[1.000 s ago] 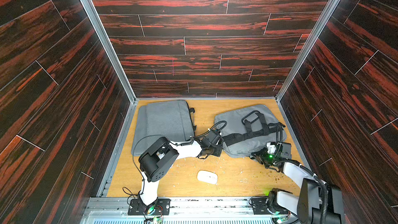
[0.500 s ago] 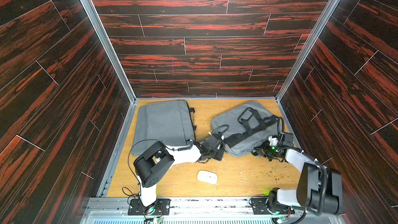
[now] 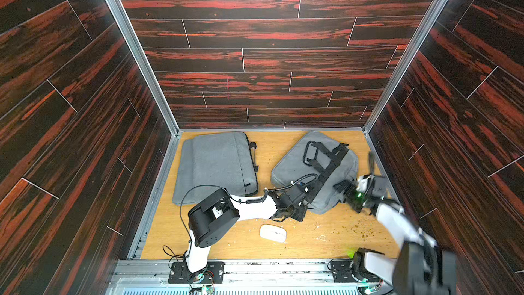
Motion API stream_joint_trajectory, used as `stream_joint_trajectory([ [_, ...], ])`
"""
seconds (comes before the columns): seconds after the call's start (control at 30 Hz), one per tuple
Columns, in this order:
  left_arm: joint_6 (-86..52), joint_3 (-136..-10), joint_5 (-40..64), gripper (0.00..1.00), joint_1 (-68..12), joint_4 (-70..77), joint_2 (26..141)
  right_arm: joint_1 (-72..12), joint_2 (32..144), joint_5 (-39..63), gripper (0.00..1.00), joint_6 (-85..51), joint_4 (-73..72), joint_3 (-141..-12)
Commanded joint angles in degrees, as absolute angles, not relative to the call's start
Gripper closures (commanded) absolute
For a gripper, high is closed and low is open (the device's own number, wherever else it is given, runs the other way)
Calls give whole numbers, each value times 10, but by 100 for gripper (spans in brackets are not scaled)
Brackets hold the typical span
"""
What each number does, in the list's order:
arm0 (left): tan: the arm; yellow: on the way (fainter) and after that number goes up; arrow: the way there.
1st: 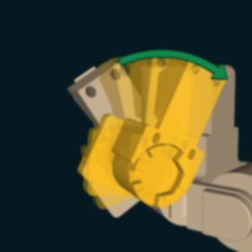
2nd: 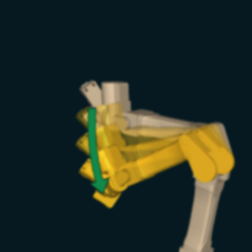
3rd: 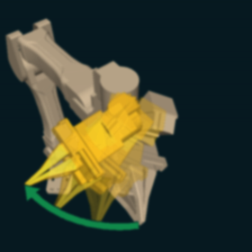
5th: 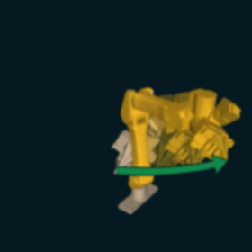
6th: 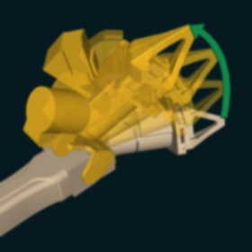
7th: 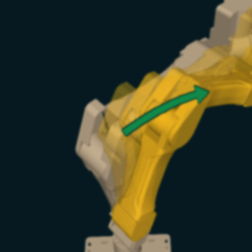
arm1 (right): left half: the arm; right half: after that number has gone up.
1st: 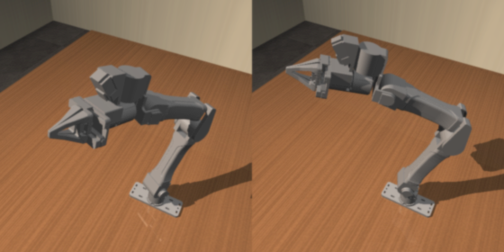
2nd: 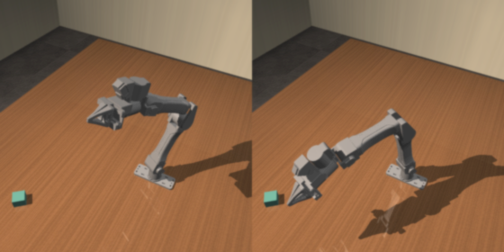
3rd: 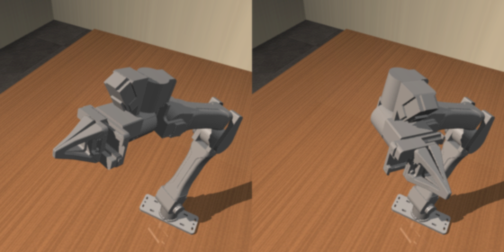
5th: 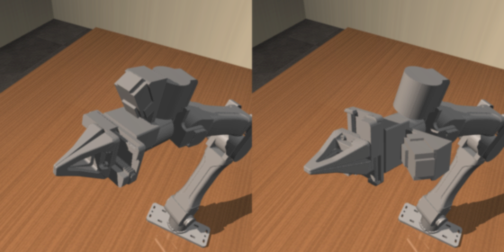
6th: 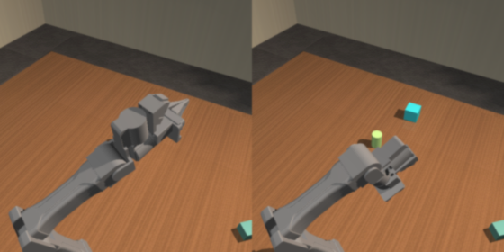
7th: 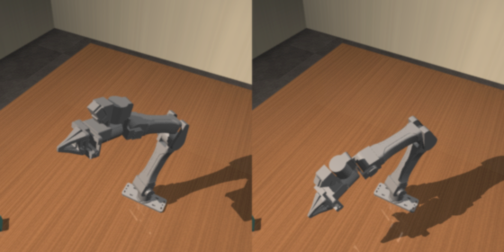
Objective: Put the mouse into the laptop bag
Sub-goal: Zip the zipper on the zippered laptop bag.
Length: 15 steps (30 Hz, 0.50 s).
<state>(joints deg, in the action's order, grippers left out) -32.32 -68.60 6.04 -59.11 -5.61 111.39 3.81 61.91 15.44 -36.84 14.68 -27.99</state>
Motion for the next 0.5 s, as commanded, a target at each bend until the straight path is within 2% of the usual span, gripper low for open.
stream_joint_trajectory([
  [0.0, -320, -708, 65, 100, -590, -76, 1129, -29, 556, 95, 2, -426, 183, -241],
  [0.1, -315, -720, 59, 100, -590, -87, 1133, -73, 509, 94, 2, -470, 152, -197],
  [0.17, -312, -727, 54, 100, -590, -95, 1134, -87, 498, 97, 8, -493, 127, -174],
  [0.23, -311, -730, 49, 100, -590, -100, 1135, -101, 505, 89, 16, -509, 108, -162],
  [0.37, -311, -729, 43, 100, -590, -101, 1133, -119, 560, 104, 20, -540, 39, -145],
  [0.4, -312, -729, 44, 100, -590, -101, 1134, -123, 578, 114, 25, -545, 13, -142],
  [0.43, -311, -729, 45, 100, -590, -101, 1134, -123, 596, 123, 35, -547, -7, -140],
  [0.47, -312, -728, 44, 100, -590, -100, 1135, -123, 613, 131, 61, -550, -25, -141],
])
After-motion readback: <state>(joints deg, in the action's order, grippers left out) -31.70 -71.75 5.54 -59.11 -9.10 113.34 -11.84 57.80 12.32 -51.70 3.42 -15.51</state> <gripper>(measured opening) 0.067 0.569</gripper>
